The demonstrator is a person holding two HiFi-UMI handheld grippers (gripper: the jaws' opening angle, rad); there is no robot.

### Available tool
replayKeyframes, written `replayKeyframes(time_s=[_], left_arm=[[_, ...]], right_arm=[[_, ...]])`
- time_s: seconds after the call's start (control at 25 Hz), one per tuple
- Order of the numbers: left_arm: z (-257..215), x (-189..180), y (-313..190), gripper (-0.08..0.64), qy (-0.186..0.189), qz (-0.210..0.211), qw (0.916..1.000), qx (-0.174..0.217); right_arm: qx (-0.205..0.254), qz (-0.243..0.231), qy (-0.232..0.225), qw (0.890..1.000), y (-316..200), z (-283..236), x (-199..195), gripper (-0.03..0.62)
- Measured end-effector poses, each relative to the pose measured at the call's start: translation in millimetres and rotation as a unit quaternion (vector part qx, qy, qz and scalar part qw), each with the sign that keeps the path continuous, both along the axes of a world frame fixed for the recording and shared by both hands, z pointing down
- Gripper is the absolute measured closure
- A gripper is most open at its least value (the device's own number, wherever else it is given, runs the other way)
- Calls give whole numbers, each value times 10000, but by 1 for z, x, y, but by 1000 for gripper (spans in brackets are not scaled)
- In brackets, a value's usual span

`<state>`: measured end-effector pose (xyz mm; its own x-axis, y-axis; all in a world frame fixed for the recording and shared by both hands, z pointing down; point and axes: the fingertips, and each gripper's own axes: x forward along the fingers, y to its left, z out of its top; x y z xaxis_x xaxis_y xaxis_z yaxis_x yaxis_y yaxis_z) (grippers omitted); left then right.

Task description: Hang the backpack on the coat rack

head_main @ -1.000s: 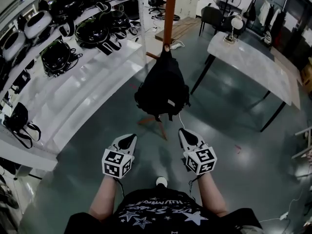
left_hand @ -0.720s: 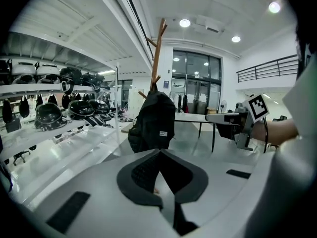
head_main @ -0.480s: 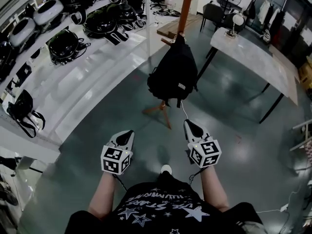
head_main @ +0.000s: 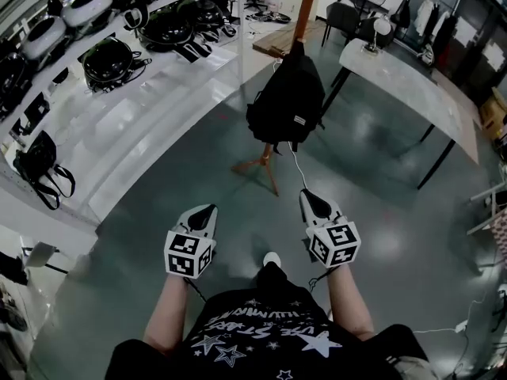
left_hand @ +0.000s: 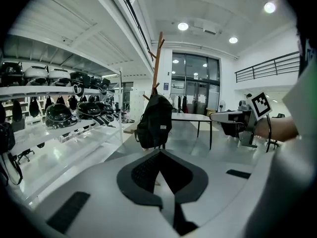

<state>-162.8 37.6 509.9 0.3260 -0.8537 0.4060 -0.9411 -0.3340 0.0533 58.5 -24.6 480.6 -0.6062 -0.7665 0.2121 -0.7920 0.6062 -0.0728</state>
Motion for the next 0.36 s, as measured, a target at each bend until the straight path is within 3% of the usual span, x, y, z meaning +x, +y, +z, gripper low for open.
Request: replayKeyframes(time_s=[0.36], left_arm=[[8,-2,53,543,-157,-204,9997,-55]], right_arm=[[-111,-22,25,9999,52,6,2,583]])
